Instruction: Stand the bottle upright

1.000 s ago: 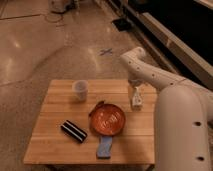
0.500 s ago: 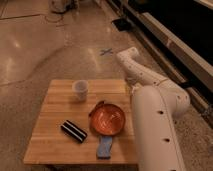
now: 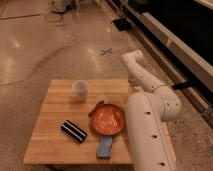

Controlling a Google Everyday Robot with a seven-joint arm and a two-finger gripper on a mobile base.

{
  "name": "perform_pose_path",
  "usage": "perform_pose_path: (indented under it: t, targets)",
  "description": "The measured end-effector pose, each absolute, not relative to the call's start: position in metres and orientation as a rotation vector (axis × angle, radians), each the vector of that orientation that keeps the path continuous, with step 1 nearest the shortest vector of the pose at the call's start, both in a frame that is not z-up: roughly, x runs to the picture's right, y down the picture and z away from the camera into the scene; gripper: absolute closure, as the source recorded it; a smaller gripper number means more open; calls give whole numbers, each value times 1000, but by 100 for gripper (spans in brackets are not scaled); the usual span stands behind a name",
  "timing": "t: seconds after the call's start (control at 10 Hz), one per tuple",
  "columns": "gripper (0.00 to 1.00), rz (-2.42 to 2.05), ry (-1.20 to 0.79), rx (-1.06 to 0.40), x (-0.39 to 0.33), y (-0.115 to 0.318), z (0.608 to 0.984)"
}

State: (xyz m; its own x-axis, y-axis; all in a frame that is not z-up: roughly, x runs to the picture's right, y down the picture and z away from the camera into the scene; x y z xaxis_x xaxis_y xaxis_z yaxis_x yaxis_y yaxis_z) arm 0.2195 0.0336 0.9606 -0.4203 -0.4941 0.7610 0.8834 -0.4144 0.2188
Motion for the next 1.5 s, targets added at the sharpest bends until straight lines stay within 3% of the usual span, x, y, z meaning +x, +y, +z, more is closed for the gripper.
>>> perform_pose_path:
  t: [0.6,0.8,1.3,1.5]
  targets:
    - [23,-2020,-804,-680,206,37,986]
    - [38,-2048,-791,-679,208,34,986]
    - [90,-2187,-796,-595,182,21,975]
    - [100,-2269,-799,-553,166,18,970]
